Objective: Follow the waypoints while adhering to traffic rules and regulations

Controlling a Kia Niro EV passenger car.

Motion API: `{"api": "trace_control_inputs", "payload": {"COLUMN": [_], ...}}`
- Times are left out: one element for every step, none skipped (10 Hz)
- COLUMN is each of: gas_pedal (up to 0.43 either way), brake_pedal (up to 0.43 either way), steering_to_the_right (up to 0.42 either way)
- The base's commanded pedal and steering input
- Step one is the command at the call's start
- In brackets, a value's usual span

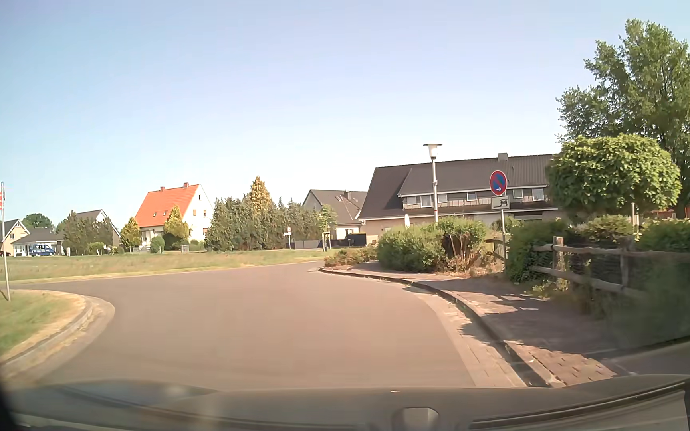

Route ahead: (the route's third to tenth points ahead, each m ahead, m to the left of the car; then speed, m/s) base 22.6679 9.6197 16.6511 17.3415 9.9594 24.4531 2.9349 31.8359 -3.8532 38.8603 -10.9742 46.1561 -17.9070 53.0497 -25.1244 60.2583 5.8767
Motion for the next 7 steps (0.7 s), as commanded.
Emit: {"api": "trace_control_inputs", "payload": {"gas_pedal": [0.0, 0.0, 0.0, 0.0, 0.0, 0.0, 0.0], "brake_pedal": [0.006, 0.006, 0.006, 0.006, 0.006, 0.006, 0.006], "steering_to_the_right": [-0.057, -0.056, -0.056, -0.056, -0.055, -0.053, -0.053]}}
